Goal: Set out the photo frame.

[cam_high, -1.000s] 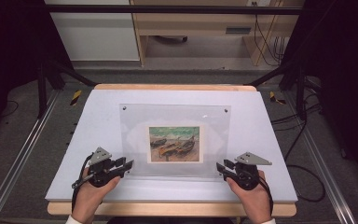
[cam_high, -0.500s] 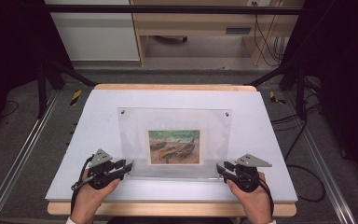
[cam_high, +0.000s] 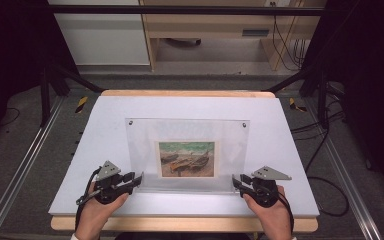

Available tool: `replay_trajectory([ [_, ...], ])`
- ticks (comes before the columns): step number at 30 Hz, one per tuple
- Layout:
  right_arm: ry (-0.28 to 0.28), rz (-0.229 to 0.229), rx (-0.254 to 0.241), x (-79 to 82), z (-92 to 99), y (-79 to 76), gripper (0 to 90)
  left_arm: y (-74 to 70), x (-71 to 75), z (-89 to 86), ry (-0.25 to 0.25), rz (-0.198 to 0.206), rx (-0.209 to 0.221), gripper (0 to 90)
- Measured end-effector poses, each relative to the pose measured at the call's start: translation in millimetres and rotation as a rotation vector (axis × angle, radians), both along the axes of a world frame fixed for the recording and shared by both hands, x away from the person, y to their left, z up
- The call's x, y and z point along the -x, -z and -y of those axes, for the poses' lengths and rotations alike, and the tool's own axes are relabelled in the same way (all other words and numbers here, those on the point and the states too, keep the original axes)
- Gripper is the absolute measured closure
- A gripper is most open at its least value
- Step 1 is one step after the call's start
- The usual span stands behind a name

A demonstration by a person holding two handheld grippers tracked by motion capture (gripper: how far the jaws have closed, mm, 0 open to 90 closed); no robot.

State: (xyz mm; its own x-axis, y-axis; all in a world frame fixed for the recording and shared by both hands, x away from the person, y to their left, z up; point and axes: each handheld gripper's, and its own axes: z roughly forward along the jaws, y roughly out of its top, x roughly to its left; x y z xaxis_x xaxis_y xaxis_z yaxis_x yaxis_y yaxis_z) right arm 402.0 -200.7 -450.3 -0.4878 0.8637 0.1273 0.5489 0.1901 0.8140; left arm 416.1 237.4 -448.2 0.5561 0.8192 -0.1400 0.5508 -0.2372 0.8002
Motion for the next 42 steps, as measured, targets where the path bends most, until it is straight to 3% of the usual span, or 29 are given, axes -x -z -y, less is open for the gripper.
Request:
replay_trajectory([
  [42, -0.016, -0.028, 0.025, 7.4, -2.4, 4.9, 61.8, 1.8, 9.2, 1.3, 0.027, -0.020, -0.055, 64.6],
])
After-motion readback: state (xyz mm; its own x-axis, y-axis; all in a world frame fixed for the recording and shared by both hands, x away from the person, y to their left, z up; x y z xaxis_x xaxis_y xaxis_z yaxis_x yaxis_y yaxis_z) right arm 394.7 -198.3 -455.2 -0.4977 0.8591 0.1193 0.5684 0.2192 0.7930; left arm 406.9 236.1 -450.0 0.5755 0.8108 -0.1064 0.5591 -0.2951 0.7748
